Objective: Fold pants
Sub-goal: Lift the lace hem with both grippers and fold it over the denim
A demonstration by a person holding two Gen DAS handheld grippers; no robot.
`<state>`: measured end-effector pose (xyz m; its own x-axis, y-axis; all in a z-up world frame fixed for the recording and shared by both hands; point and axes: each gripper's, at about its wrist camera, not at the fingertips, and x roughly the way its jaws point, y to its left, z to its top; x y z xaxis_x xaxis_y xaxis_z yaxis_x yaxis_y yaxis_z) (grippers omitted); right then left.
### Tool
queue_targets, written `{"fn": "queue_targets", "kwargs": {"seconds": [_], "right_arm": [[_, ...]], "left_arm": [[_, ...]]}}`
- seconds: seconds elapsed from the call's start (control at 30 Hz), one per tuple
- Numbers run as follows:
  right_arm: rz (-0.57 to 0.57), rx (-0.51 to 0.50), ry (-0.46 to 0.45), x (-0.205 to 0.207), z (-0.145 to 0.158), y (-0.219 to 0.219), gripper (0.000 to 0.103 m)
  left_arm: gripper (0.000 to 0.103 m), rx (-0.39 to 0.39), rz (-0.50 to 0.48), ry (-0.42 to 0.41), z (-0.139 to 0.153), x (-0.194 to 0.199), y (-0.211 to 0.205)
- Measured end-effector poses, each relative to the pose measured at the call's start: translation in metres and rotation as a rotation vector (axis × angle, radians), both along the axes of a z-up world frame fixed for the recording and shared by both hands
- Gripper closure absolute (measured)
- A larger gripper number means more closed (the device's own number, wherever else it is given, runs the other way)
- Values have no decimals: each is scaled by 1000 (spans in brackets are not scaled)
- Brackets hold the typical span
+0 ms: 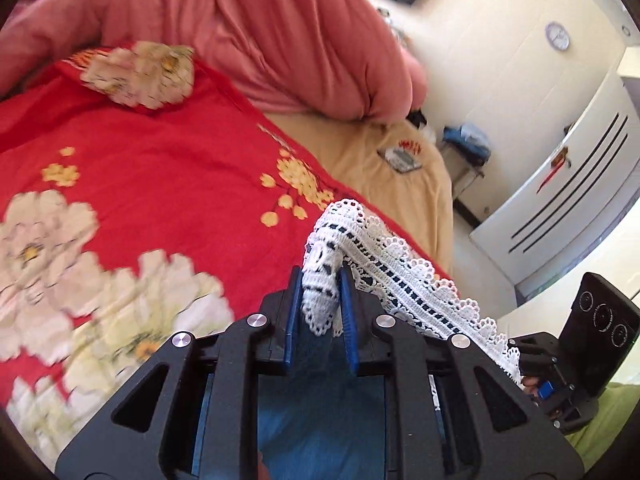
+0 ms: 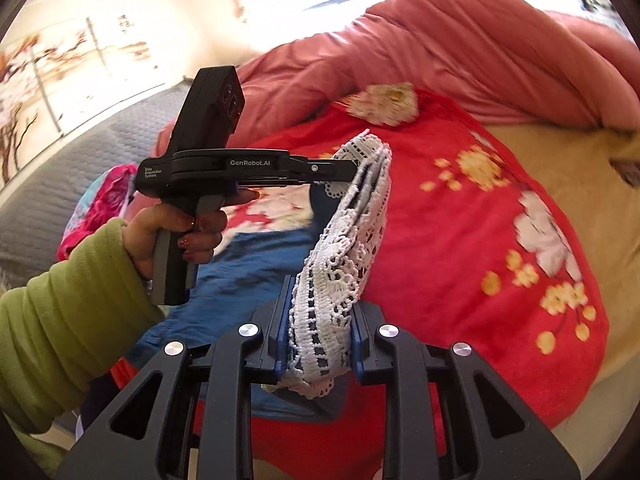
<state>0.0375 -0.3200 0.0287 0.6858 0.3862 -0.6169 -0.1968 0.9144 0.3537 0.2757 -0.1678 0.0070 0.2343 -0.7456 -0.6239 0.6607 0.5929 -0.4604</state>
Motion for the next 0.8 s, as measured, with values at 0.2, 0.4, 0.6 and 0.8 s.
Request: {"fn": "queue_targets", "kwargs": {"seconds": [0.2,0.4,0.6,0.8], "right_arm": [[111,-44,-14,3,11,54,81],[212,-109,37,10,-7,110,81],[301,-188,87,9,-30,154,81],[368,-259,92,9,-46,181,81]], "left_arm": [[92,-35,70,2,4,-20,62],[92,-22,158,53,-14,-30,108],[75,-83,325,163,-31,-38,166],[52,-285,454,284,-53,-48,217]]}}
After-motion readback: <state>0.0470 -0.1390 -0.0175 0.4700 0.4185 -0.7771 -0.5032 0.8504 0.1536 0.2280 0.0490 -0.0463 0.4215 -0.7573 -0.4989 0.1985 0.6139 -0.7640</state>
